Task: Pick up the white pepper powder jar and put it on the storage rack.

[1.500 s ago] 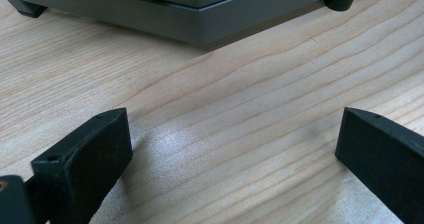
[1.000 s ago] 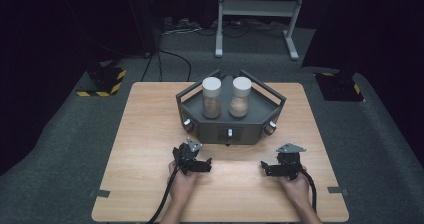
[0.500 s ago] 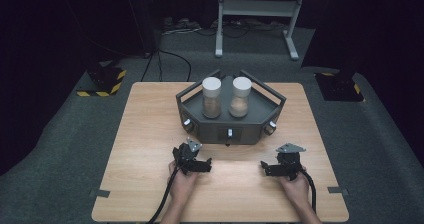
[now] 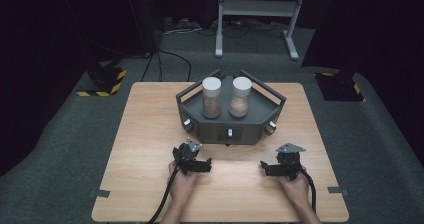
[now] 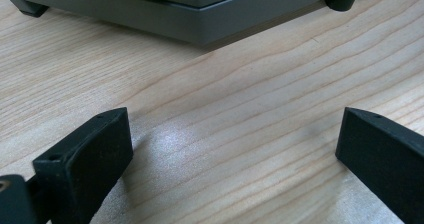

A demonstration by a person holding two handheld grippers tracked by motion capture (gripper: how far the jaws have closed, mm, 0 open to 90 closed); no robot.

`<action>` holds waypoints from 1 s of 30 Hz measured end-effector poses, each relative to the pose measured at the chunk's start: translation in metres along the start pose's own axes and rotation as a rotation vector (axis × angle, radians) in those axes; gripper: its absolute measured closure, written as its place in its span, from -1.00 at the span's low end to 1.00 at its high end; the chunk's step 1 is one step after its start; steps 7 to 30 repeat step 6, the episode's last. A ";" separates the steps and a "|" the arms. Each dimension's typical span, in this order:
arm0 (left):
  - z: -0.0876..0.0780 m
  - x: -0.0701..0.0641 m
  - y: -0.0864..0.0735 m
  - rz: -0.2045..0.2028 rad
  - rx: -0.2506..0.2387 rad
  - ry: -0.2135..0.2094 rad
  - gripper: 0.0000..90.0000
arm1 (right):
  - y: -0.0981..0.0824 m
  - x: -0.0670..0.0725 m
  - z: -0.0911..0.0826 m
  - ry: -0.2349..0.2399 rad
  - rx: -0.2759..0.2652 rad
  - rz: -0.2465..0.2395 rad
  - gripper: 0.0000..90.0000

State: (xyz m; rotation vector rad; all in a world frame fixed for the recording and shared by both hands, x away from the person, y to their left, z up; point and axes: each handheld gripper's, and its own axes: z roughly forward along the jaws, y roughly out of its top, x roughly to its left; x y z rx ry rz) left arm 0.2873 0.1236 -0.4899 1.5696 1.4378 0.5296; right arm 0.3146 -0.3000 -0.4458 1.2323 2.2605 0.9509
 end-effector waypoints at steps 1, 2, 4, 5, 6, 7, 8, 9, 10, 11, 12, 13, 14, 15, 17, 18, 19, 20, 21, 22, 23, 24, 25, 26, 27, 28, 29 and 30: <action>0.000 0.000 0.000 -0.002 -0.001 0.000 -0.96 | 0.000 0.000 0.000 0.000 0.000 0.000 -0.90; 0.000 0.000 0.000 -0.001 0.000 0.000 -0.96 | 0.000 0.000 0.000 0.000 0.000 0.000 -0.90; 0.000 0.000 0.000 -0.002 0.000 -0.001 -0.96 | 0.000 0.000 0.000 0.000 0.000 0.000 -0.90; 0.000 0.000 0.000 -0.001 0.001 -0.001 -0.96 | 0.000 0.000 0.000 0.000 0.000 0.000 -0.90; 0.000 0.000 0.000 -0.001 0.000 -0.001 -0.96 | 0.000 0.000 0.000 0.000 0.000 0.000 -0.90; 0.000 0.000 0.000 -0.001 0.000 -0.001 -0.96 | 0.000 0.000 0.000 0.000 0.000 0.000 -0.90; 0.000 0.000 0.000 -0.001 0.000 -0.001 -0.96 | 0.000 0.000 0.000 0.000 0.000 0.000 -0.90; 0.000 0.000 0.000 -0.001 0.000 -0.001 -0.96 | 0.000 0.000 0.000 0.000 0.000 0.000 -0.90; 0.000 0.000 0.000 -0.001 0.000 -0.001 -0.96 | 0.000 0.000 0.000 0.000 0.000 0.000 -0.90; 0.000 0.000 0.000 -0.001 0.000 -0.001 -0.96 | 0.000 0.000 0.000 0.000 0.000 0.000 -0.90; 0.000 0.000 0.000 -0.001 0.000 -0.001 -0.96 | 0.000 0.000 0.000 0.000 0.000 0.000 -0.90; 0.000 0.000 0.000 -0.001 0.000 -0.001 -0.96 | 0.000 0.000 0.000 0.000 0.000 0.000 -0.90; 0.000 0.000 0.000 -0.001 0.000 -0.001 -0.96 | 0.000 0.000 0.000 0.000 0.000 0.000 -0.90; 0.000 0.000 0.000 -0.001 0.000 -0.001 -0.96 | 0.000 0.000 0.000 0.000 0.000 0.000 -0.90; 0.000 0.000 0.000 -0.001 0.000 -0.001 -0.96 | 0.000 0.000 0.000 0.000 0.000 0.000 -0.90; 0.000 0.000 0.000 -0.001 0.000 -0.001 -0.96 | 0.000 0.000 0.000 0.000 0.000 0.000 -0.90; 0.000 0.000 0.000 -0.001 0.000 -0.001 -0.96 | 0.000 0.000 0.000 0.000 0.000 0.000 -0.90; 0.000 0.000 0.000 -0.001 0.000 -0.001 -0.96 | 0.000 0.000 0.000 0.000 0.000 0.000 -0.90; 0.000 0.000 0.000 -0.001 0.000 -0.001 -0.96 | 0.000 0.000 0.000 0.000 0.000 0.000 -0.90; 0.000 0.000 0.000 -0.001 0.000 -0.001 -0.96 | 0.000 0.000 0.000 0.000 0.000 0.000 -0.90; 0.000 0.000 0.000 -0.001 0.000 -0.001 -0.96 | 0.000 0.000 0.000 0.000 0.000 0.000 -0.90; 0.000 0.000 0.000 -0.001 0.000 -0.001 -0.96 | 0.000 0.000 0.000 0.000 0.000 0.000 -0.90; 0.000 0.000 0.000 -0.001 0.000 -0.001 -0.96 | 0.000 0.000 0.000 0.000 0.000 0.000 -0.90; 0.000 0.000 0.000 -0.001 0.000 -0.001 -0.96 | 0.000 0.000 0.000 0.000 0.000 0.000 -0.90; 0.000 0.000 0.000 -0.001 0.000 -0.001 -0.96 | 0.000 0.000 0.000 0.000 0.000 0.000 -0.90; 0.000 0.000 0.000 -0.001 0.000 -0.001 -0.96 | 0.000 0.000 0.000 0.000 0.000 0.000 -0.90; 0.000 0.000 0.000 -0.001 0.000 -0.001 -0.96 | 0.000 0.000 0.000 0.000 0.000 0.000 -0.90; 0.000 0.000 0.000 -0.001 0.000 -0.001 -0.96 | 0.000 0.000 0.000 0.000 0.000 0.000 -0.90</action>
